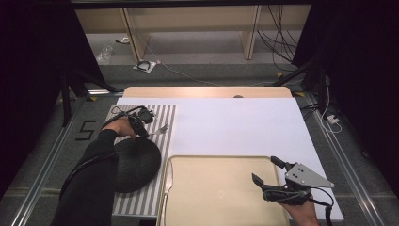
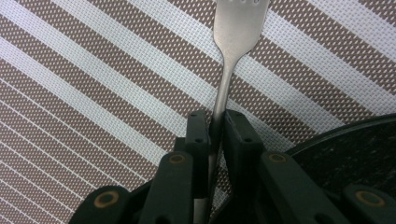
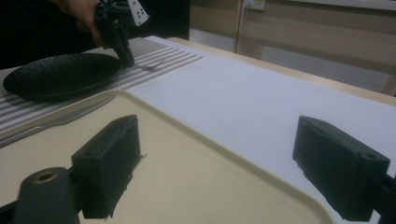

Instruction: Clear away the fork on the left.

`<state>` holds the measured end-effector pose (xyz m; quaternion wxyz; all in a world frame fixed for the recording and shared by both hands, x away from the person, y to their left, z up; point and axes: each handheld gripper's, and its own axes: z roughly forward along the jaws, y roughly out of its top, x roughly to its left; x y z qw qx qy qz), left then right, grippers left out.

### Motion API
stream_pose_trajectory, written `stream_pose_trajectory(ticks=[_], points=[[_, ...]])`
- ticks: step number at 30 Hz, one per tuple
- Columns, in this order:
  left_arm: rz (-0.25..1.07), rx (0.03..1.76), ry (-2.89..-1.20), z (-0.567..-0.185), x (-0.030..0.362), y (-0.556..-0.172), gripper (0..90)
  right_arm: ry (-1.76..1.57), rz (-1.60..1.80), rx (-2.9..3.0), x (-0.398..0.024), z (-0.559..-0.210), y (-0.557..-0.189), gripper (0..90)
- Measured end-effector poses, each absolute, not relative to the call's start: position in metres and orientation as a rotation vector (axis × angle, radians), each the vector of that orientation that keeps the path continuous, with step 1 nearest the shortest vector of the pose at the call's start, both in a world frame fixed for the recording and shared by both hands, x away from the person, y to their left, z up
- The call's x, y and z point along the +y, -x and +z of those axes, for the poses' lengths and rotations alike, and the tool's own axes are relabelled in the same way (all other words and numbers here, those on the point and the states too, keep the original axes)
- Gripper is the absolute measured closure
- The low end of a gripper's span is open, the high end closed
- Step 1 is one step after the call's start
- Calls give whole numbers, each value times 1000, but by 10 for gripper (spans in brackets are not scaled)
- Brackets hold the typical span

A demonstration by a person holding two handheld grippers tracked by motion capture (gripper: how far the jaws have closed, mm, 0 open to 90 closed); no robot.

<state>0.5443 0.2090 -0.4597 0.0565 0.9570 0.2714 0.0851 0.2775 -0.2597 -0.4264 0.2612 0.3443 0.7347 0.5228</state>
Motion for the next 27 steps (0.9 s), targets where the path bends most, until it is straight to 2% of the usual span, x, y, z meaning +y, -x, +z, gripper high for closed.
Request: stream_pose_trajectory(ticks=[9,16,20,27], points=[[269,788,-2917,-460,208,-543,836,-932,1417,1987,-259,-427,-277,159],[358,758,-2922,-459,209,-541,841,-938,1422,1986,-260,-427,-278,159],[457,780,-2884,-450,216,-543,840,-934,1417,1988,-260,-426,-278,159],[534,808,-2855,-435,224,-542,840,-934,1419,1986,-260,-426,-278,159]])
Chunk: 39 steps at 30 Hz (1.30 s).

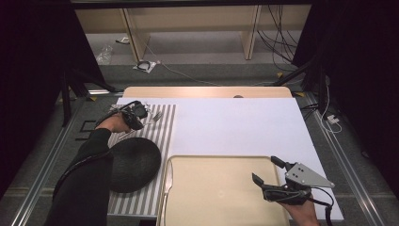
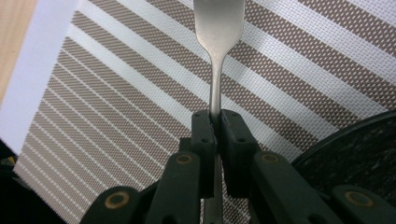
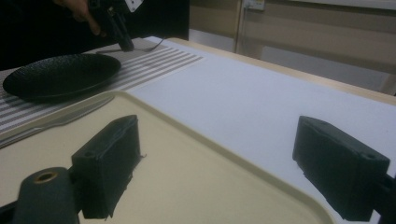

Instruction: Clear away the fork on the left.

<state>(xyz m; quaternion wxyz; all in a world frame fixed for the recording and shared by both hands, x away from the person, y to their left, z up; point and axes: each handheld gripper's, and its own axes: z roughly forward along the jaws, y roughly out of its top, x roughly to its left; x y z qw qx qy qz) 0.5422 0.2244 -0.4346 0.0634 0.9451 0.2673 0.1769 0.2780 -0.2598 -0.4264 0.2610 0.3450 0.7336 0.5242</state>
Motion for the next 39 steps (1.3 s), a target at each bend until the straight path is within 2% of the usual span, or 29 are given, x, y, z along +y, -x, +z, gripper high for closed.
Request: stream_pose_trajectory(ticks=[13,19,39], points=[[408,972,-2789,-408,219,-525,840,-937,1413,1987,-259,-426,-277,159],[367,975,-2778,-399,208,-511,840,-938,1414,1987,-259,-426,-277,159],[377,799,-2699,-374,165,-446,840,-938,1418,1984,-259,-426,-276,159]])
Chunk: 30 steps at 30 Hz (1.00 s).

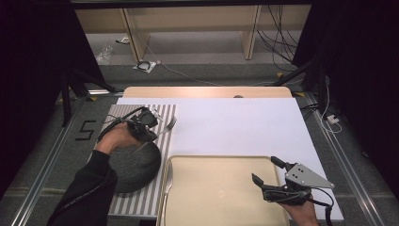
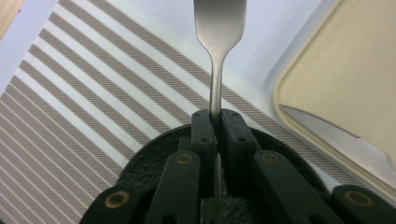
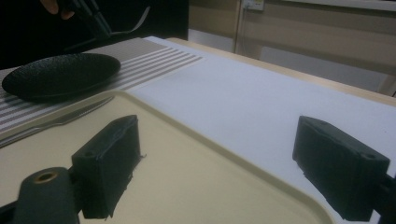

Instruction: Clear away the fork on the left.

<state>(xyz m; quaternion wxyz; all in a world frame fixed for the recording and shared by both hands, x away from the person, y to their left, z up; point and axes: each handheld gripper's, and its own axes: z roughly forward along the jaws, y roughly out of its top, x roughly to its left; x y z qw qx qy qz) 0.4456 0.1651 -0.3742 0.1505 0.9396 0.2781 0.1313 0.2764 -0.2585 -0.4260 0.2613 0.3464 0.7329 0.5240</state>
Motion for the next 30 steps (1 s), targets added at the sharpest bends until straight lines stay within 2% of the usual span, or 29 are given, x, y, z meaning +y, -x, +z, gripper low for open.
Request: stream_pose_trajectory(ticks=[10,30], points=[[399,753,-2624,-377,156,-412,840,-932,1413,1984,-259,-426,-276,159],[225,713,-2668,-395,120,-361,841,-926,1415,1979,-259,-424,-273,159]])
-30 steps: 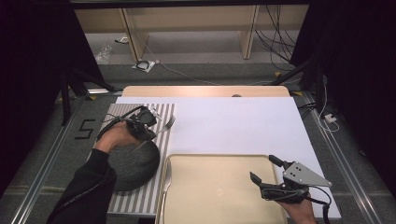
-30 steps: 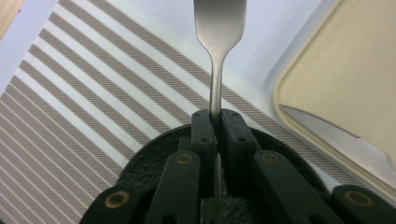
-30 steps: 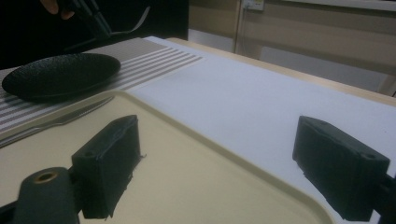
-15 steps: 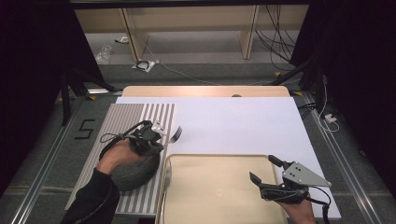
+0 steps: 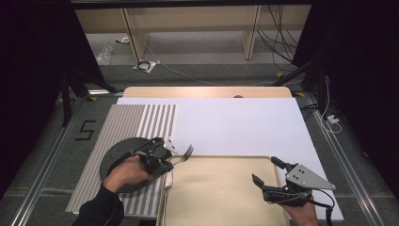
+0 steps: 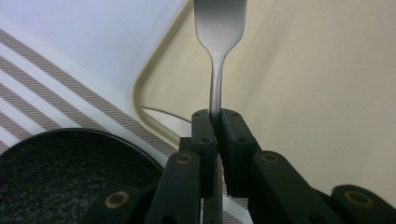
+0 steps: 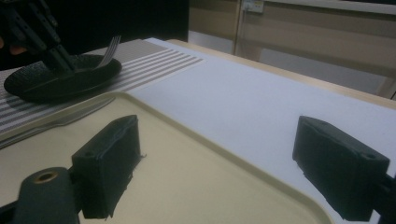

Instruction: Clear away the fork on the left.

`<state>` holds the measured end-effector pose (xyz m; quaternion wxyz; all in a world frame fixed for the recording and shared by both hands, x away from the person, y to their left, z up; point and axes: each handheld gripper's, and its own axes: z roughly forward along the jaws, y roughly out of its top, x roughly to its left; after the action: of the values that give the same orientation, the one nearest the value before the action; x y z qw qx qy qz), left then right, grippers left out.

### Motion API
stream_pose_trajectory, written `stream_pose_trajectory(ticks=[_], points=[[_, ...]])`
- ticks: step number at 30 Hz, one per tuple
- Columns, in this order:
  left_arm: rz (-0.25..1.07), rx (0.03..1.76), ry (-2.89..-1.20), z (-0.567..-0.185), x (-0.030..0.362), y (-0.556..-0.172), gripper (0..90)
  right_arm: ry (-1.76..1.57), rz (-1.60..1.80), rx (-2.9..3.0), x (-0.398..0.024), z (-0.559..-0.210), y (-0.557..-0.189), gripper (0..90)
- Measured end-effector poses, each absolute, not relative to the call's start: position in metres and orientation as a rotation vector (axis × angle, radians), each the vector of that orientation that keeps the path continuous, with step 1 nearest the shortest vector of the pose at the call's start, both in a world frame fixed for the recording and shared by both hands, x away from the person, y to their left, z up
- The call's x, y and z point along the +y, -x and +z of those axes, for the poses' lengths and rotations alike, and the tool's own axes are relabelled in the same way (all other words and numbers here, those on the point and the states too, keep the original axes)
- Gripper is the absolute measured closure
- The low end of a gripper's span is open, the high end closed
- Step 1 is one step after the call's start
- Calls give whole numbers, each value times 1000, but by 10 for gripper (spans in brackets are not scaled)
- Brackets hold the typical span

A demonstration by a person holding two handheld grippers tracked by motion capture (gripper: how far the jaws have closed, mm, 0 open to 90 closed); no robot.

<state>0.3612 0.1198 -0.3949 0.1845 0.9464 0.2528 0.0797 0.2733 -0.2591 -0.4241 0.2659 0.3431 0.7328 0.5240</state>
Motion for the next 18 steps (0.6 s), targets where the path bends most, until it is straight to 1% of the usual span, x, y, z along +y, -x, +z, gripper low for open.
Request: stream_pose_trajectory(ticks=[8,13,16,18], points=[[209,677,-2684,-397,105,-347,841,-923,1415,1978,-259,-424,-273,160],[203,683,-2679,-399,100,-341,841,-927,1417,1975,-259,-424,-273,160],[165,685,-2684,-401,94,-334,841,-923,1416,1977,-259,-424,-273,161],[163,689,-2683,-402,92,-333,841,-923,1415,1977,-259,-424,-273,160]])
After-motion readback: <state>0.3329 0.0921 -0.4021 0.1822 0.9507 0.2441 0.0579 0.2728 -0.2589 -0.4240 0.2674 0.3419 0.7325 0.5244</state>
